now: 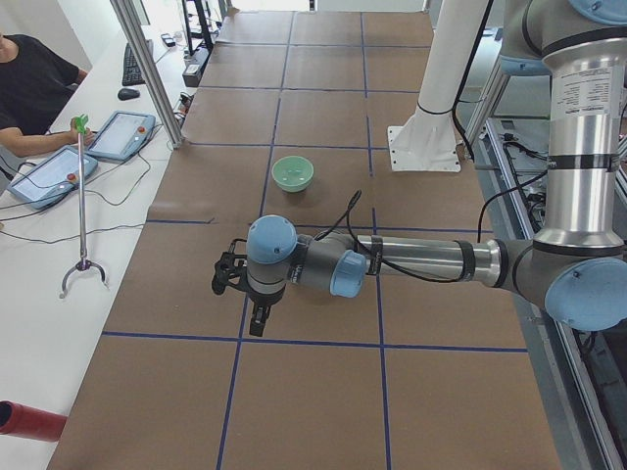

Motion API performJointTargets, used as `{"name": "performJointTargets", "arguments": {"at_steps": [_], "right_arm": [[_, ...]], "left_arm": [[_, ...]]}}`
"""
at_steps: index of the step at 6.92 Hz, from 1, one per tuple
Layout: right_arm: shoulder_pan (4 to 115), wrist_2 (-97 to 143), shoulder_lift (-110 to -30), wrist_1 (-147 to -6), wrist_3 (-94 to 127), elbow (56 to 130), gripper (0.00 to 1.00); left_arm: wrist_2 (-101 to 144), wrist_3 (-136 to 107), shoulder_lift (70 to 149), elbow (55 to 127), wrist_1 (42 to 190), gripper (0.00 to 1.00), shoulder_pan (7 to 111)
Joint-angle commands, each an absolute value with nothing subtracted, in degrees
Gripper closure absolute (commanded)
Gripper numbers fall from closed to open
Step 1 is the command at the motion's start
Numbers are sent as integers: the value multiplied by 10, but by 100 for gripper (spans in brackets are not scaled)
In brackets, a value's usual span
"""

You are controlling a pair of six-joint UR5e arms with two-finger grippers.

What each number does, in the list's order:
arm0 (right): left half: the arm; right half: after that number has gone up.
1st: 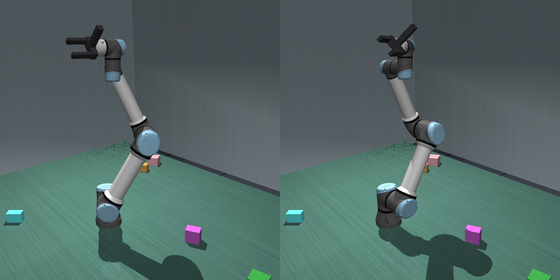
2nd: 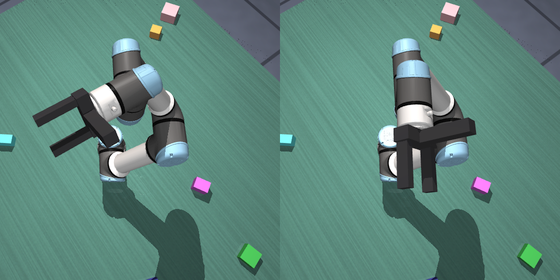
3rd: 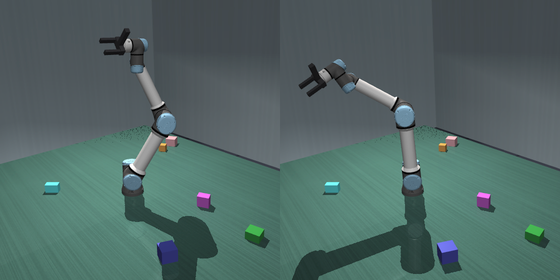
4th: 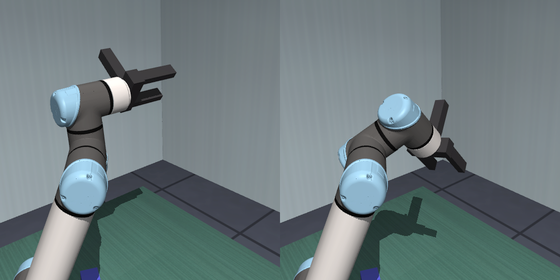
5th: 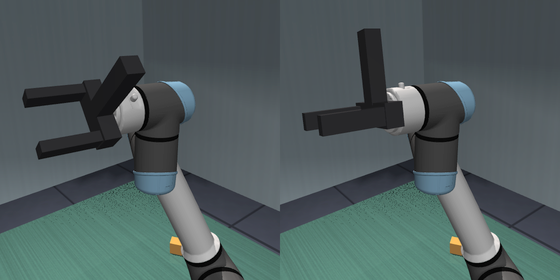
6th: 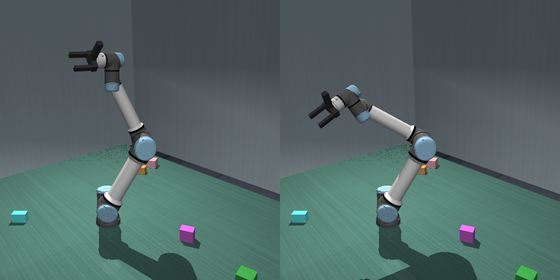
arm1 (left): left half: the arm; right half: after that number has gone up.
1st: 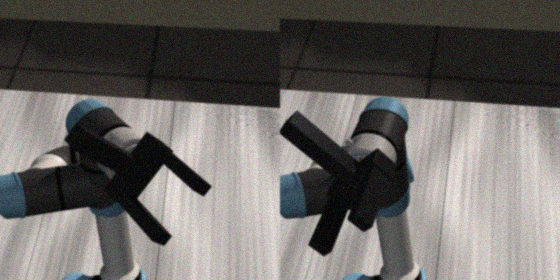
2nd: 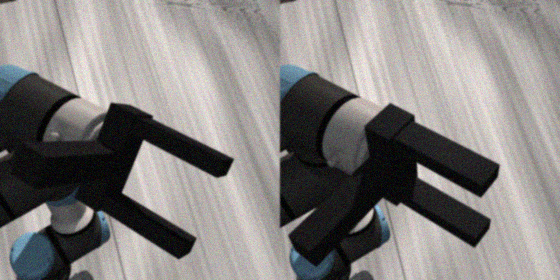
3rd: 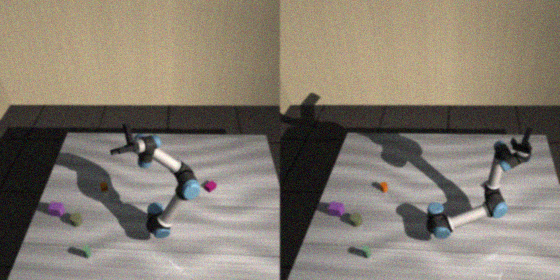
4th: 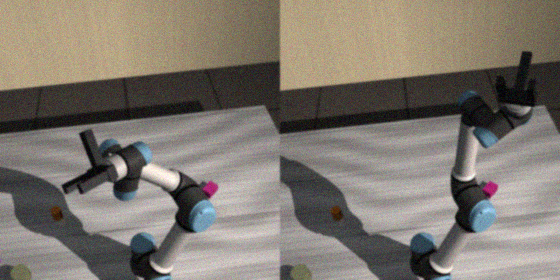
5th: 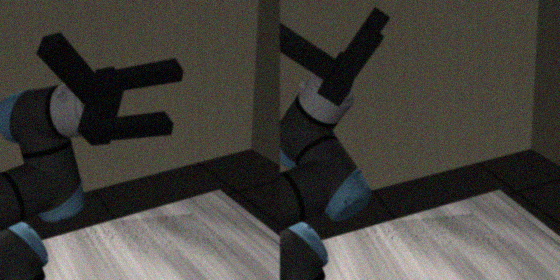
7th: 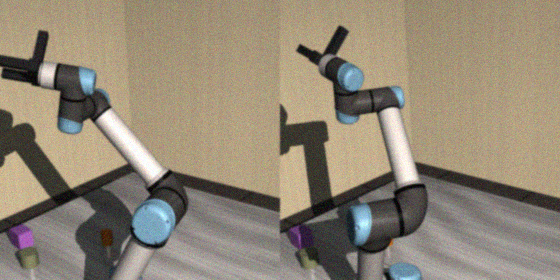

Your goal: Stack blue bowl on green bowl

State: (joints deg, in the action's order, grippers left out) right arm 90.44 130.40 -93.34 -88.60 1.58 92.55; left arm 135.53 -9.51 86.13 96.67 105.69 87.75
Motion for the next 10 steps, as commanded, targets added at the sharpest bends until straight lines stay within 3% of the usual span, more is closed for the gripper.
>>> {"name": "performJointTargets", "arguments": {"at_steps": [1, 2, 4, 7, 10], "right_arm": [[904, 1303, -933, -886, 16, 925, 0], [904, 1304, -933, -886, 16, 925, 0], [904, 1303, -933, -887, 16, 925, 0], [904, 1304, -933, -886, 16, 925, 0], [904, 1304, -933, -886, 16, 925, 0]], "left_arm": [[1340, -252, 837, 1037, 1094, 0, 804], [1337, -297, 826, 1075, 1091, 0, 778], [1311, -420, 827, 1084, 1114, 0, 683], [1264, -497, 824, 984, 1285, 0, 628], [1248, -497, 824, 955, 1295, 0, 586]]}}
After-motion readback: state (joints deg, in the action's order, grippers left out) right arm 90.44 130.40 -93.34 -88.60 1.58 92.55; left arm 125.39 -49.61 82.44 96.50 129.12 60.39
